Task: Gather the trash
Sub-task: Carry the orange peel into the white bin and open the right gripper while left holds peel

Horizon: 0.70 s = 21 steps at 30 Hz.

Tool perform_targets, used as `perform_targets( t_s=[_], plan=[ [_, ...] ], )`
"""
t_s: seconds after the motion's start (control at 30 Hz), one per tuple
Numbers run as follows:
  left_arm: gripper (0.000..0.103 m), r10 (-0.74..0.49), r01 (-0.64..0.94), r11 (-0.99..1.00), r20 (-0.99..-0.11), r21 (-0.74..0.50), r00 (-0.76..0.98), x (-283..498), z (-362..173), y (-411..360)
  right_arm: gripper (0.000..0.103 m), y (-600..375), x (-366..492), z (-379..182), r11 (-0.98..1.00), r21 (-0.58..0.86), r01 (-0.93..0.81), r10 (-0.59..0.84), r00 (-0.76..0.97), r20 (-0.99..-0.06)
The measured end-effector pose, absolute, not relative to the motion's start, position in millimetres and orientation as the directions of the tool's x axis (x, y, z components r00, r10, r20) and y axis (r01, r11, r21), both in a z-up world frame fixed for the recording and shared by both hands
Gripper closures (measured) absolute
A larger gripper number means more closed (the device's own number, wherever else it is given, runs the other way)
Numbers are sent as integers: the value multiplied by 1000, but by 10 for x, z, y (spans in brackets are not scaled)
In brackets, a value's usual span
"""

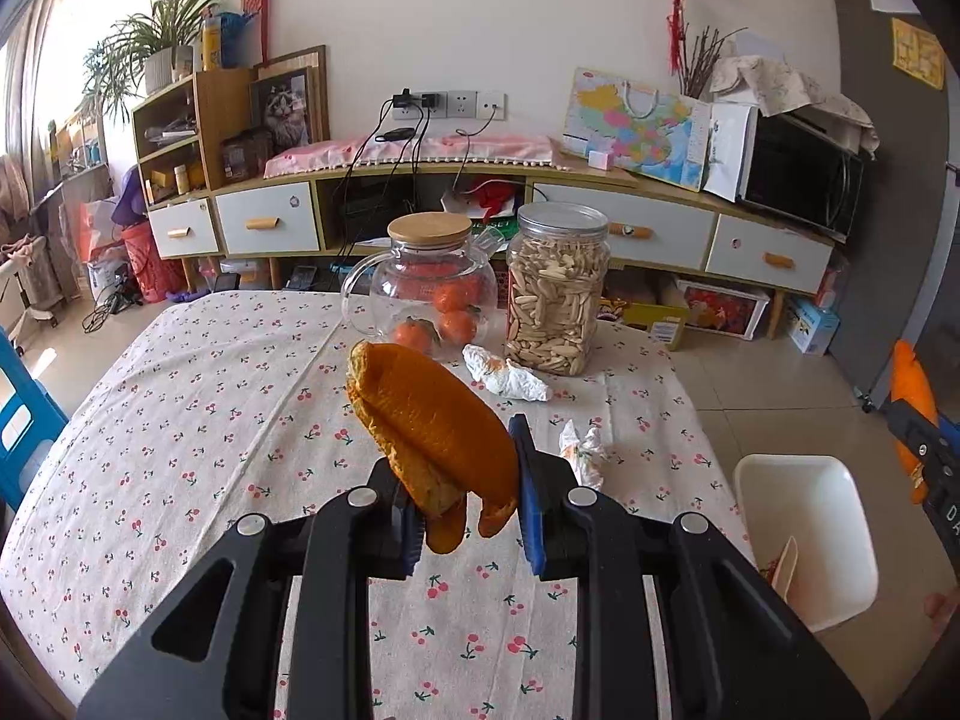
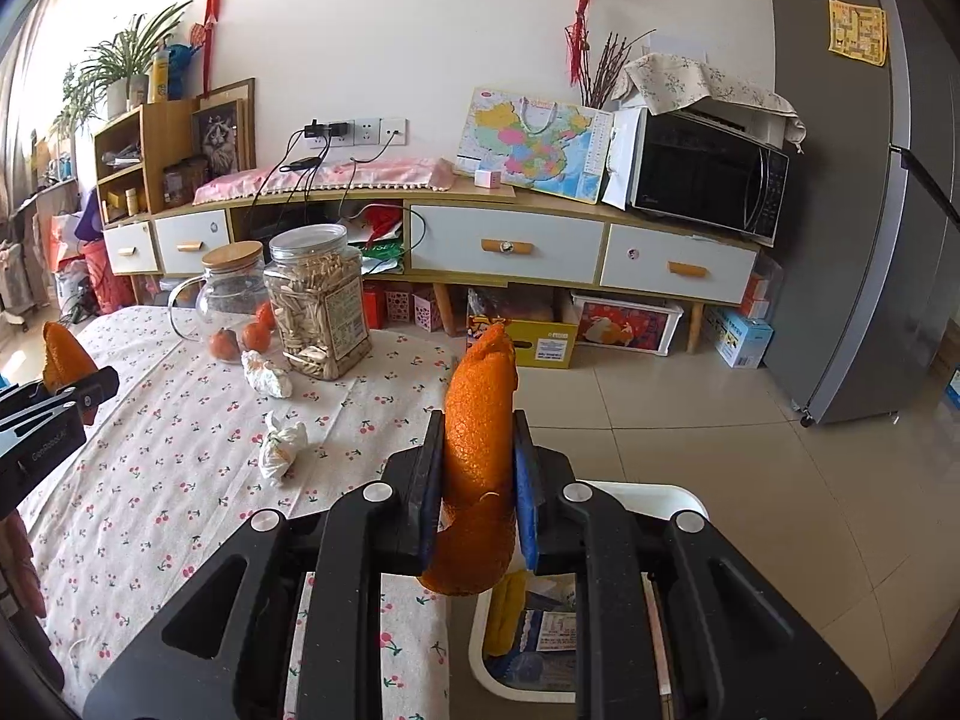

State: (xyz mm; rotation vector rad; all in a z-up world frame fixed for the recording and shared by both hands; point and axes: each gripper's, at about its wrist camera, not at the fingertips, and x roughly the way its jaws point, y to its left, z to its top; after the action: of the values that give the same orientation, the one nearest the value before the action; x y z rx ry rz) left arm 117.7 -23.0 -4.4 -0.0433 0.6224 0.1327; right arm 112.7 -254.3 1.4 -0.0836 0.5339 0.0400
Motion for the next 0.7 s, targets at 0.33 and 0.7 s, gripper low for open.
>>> perform_targets(
  t_s=[0.33,0.7],
  plan=[
    [78,48,-58,998,-571,0,820,1180,42,-705,83,-2962,1165,9,997,-73,33,-66,861,-504],
    [78,-38,52,999,-571,9,820,1203,119,-1261,59,-3510,1356,-136,986,-22,165,-148,810,-568]
  ],
)
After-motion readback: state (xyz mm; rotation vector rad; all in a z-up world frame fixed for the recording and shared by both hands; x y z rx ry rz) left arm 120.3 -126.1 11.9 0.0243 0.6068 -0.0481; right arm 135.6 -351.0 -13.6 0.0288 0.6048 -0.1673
